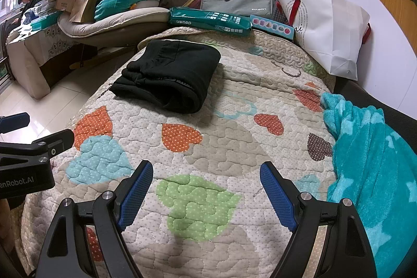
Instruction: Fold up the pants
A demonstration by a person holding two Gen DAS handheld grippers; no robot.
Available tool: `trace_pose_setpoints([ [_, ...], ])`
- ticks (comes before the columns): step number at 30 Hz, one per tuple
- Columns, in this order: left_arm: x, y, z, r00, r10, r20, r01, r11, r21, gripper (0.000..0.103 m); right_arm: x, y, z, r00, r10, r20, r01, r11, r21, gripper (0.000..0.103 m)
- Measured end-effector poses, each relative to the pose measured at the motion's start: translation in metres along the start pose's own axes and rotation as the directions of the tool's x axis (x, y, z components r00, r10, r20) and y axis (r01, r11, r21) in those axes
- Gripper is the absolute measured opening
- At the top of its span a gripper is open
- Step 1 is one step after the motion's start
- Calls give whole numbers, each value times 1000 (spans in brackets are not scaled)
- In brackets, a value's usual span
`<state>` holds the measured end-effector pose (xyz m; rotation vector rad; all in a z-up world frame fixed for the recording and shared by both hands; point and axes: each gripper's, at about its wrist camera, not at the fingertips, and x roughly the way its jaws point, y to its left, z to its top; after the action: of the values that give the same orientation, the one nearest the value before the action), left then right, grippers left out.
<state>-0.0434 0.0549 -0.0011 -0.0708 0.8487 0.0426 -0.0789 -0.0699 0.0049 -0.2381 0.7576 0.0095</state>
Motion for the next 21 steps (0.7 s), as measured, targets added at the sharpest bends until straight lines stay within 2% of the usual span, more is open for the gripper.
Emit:
trace_pose_setpoints([
  [21,0,1,0,1000,-3,-3,3,1000,-1,103,0,3,-1,1000,2,4,-2,1000,-1,88],
])
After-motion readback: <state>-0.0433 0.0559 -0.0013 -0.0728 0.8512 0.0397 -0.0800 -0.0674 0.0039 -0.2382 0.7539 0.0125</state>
